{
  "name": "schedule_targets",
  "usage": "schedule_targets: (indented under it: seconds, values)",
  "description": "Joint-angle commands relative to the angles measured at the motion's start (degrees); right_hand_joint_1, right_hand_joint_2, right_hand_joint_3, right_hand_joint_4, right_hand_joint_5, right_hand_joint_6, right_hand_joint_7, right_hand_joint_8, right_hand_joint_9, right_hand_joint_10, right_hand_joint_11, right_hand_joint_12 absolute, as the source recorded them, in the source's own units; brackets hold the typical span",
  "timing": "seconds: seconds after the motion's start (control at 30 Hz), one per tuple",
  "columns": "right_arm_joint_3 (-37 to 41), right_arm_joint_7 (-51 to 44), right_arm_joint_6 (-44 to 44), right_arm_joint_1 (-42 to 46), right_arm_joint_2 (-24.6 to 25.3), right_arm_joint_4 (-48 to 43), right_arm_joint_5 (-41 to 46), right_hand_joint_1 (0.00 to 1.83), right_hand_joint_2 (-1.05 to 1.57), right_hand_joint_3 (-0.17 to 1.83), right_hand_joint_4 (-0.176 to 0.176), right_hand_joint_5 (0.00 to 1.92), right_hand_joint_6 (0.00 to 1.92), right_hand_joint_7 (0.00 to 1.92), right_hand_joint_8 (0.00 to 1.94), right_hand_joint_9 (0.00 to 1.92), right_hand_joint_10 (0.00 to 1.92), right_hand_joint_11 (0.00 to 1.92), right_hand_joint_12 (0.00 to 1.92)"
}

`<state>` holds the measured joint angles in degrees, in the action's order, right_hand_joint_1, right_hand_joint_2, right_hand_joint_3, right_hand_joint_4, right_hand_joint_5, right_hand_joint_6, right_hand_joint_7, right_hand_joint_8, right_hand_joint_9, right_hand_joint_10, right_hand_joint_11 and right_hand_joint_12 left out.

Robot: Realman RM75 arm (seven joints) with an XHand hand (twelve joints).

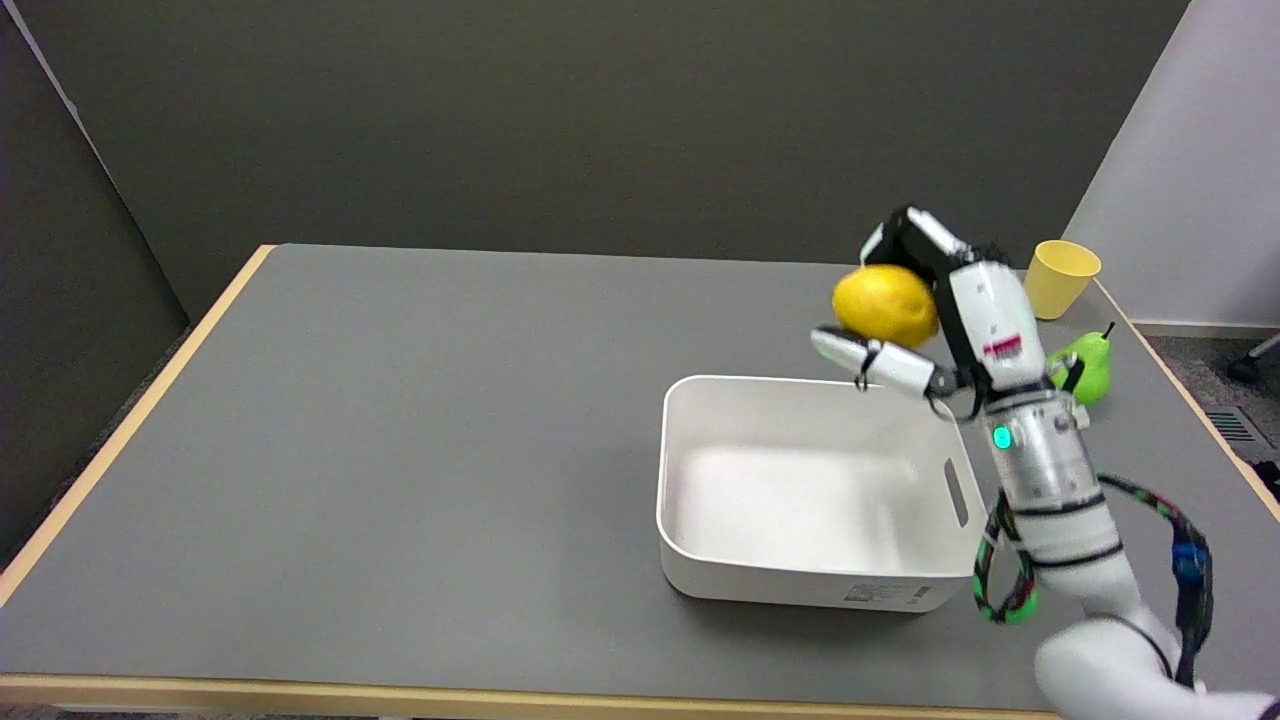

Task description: Place lemon into white container.

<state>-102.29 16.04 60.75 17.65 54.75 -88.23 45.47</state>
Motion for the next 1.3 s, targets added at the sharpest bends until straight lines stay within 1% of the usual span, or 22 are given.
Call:
schedule_targets:
  seconds: [0.03,0.1,0.13,0.17,0.2,0.23,0.27,0.3,0.33,0.4,0.47,0.53,0.6,0.67,0.77,0.83,0.9,0.97,1.03,1.1,1.17,1.3]
  values:
    - [-15.7,0.2,5.5,2.1,-1.3,10.0,10.3,1.33,1.14,0.22,-0.141,0.55,1.58,0.79,1.30,0.76,1.54,0.89,1.92]
    - [-16.5,0.4,4.7,0.4,-1.0,12.3,11.2,1.33,1.14,0.22,-0.140,0.55,1.58,0.79,1.31,0.76,1.54,0.89,1.92]
    - [-17.1,2.5,3.3,-0.5,-1.0,12.8,13.3,1.26,1.19,0.18,-0.106,0.55,1.62,0.76,1.33,0.73,1.46,0.85,1.92]
    - [-17.2,5.4,1.4,-1.0,-1.4,12.8,15.1,1.16,1.24,0.12,-0.058,0.55,1.67,0.73,1.35,0.70,1.35,0.79,1.92]
    - [-17.0,7.1,0.2,-1.4,-1.6,12.9,15.3,1.08,1.10,0.35,-0.028,0.47,1.37,0.60,1.11,0.58,1.18,0.69,1.87]
    - [-16.8,8.8,-1.3,-2.1,-2.1,13.2,14.6,1.01,0.83,0.78,-0.016,0.34,0.88,0.41,0.71,0.41,0.99,0.58,1.78]
    - [-16.7,9.7,-2.8,-2.9,-2.8,13.3,14.1,0.92,0.66,0.99,-0.005,0.24,0.55,0.25,0.43,0.25,0.81,0.42,1.65]
    - [-16.7,10.1,-3.6,-3.4,-3.2,13.4,13.8,0.78,0.62,0.93,0.007,0.14,0.40,0.09,0.26,0.09,0.60,0.18,1.43]
    - [-16.9,10.7,-4.0,-4.0,-3.8,13.2,13.8,0.68,0.59,0.90,0.013,0.08,0.30,0.00,0.14,0.00,0.42,0.03,1.27]
    - [-16.9,11.9,-4.2,-4.9,-4.1,13.0,13.8,0.61,0.57,0.91,0.009,0.03,0.19,0.00,0.00,0.00,0.10,0.00,1.04]
    - [-16.8,13.4,-3.1,-5.2,-4.1,13.0,13.8,0.56,0.54,0.83,0.004,0.00,0.12,0.00,0.00,0.00,0.00,0.00,0.93]
    - [-16.5,15.9,0.4,-5.5,-4.1,12.7,13.7,0.55,0.58,0.70,-0.005,0.00,0.08,0.00,0.00,0.00,0.00,0.00,0.90]
    - [-16.5,18.1,4.3,-5.6,-4.1,12.7,13.5,0.52,0.57,0.71,-0.010,0.00,0.01,0.00,0.00,0.00,0.00,0.00,0.84]
    - [-16.4,20.5,8.6,-5.7,-4.0,12.9,13.5,0.50,0.58,0.68,-0.008,0.00,0.01,0.00,0.00,0.00,0.00,0.00,0.79]
    - [-16.1,25.2,15.9,-5.7,-3.6,13.4,12.9,0.47,0.57,0.68,-0.005,0.00,0.00,0.00,0.00,0.00,0.00,0.00,0.54]
    - [-15.7,28.2,23.1,-6.0,-2.8,14.2,13.5,0.46,0.57,0.70,-0.007,0.00,0.01,0.00,0.00,0.00,0.00,0.00,0.41]
    - [-14.9,31.0,28.4,-6.3,-2.1,15.6,14.5,0.44,0.57,0.72,-0.005,0.00,0.01,0.00,0.00,0.00,0.00,0.00,0.20]
    - [-14.2,34.8,32.7,-6.7,-1.5,17.3,16.3,0.44,0.57,0.73,-0.001,0.00,0.01,0.00,0.00,0.00,0.00,0.00,0.09]
    - [-13.9,40.0,36.5,-7.2,-1.1,19.0,19.2,0.39,0.57,0.82,0.012,0.00,0.00,0.00,0.00,0.00,0.00,0.00,0.00]
    - [-13.9,46.6,39.5,-7.9,-1.0,21.2,23.8,0.38,0.58,0.83,0.008,0.00,0.00,0.00,0.00,0.00,0.00,0.00,0.00]
    - [-13.4,53.4,41.2,-8.4,-1.1,23.5,28.1,0.36,0.65,0.75,-0.001,0.00,0.00,0.00,0.00,0.00,0.00,0.00,0.08]
    - [-10.7,66.5,42.9,-8.5,-1.0,29.1,34.5,0.29,0.69,0.74,-0.002,0.00,0.00,0.00,0.00,0.00,0.00,0.00,0.18]
